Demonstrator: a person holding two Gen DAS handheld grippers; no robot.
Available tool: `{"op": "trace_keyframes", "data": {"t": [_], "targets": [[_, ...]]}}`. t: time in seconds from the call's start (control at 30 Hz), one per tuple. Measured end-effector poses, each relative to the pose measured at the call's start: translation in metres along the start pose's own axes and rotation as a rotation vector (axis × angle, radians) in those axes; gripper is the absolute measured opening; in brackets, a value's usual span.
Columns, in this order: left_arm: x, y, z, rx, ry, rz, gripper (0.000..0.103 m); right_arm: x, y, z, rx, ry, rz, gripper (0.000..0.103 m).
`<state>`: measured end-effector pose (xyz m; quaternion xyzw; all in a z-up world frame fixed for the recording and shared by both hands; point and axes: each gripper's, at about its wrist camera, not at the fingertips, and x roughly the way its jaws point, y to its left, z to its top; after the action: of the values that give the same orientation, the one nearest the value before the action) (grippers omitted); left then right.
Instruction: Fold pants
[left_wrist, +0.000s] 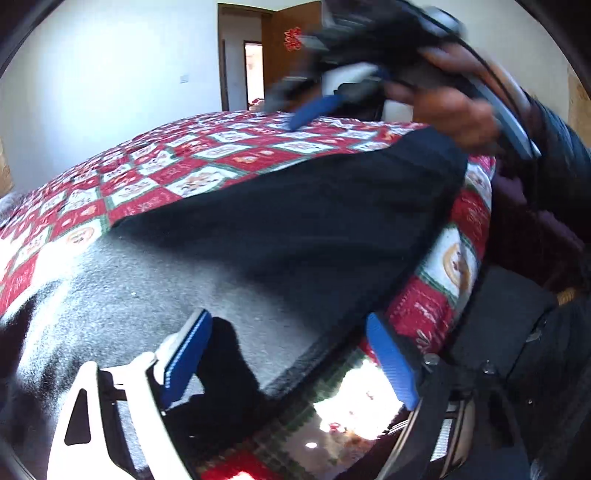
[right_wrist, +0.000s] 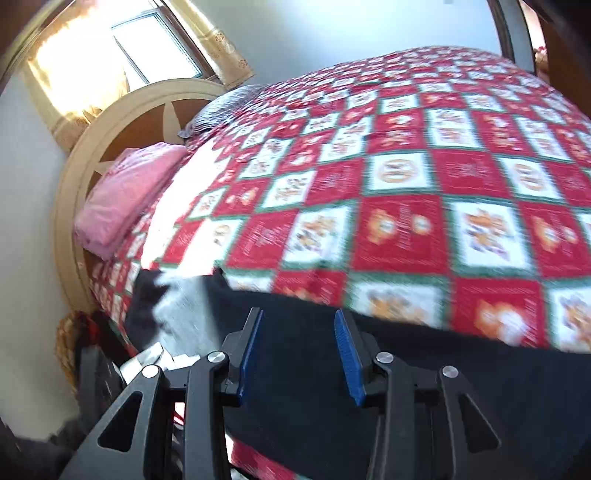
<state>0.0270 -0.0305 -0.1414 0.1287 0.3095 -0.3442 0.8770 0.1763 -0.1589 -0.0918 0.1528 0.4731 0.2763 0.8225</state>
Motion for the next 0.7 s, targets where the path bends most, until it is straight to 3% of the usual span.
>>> {"op": "trace_keyframes", "data": {"t": [0.2,0.27,0.43,0.5,0.53,0.57,0.7], "targets": [[-0.019,0.011,0.006,-0.021,-0.086,0.029,0.093,0.085,0.042,0.039,0.047,0.135,0.108,0.042],[-0.028,0.020,0.007,-0.038,-0.121,0.059,0.093,0.105,0.048,0.043,0.060,0.168,0.107,0.042],[-0.019,0.041,-0.004,-0.106,-0.073,0.055,0.095,0.154,0.045,0.037,0.135,0.302,0.139,0.041],[-0.014,0.044,-0.010,-0.108,-0.052,0.054,0.095,0.154,0.043,0.036,0.157,0.287,0.149,0.029],[-0.014,0.042,-0.011,-0.097,-0.057,0.062,0.095,0.152,0.042,0.036,0.169,0.284,0.167,0.008],[-0.013,0.041,-0.011,-0.093,-0.053,0.068,0.096,0.149,0.042,0.036,0.177,0.272,0.198,0.003],[-0.008,0.039,-0.007,-0.100,-0.046,0.079,0.098,0.129,0.058,0.039,0.134,0.192,0.223,0.002]]}}
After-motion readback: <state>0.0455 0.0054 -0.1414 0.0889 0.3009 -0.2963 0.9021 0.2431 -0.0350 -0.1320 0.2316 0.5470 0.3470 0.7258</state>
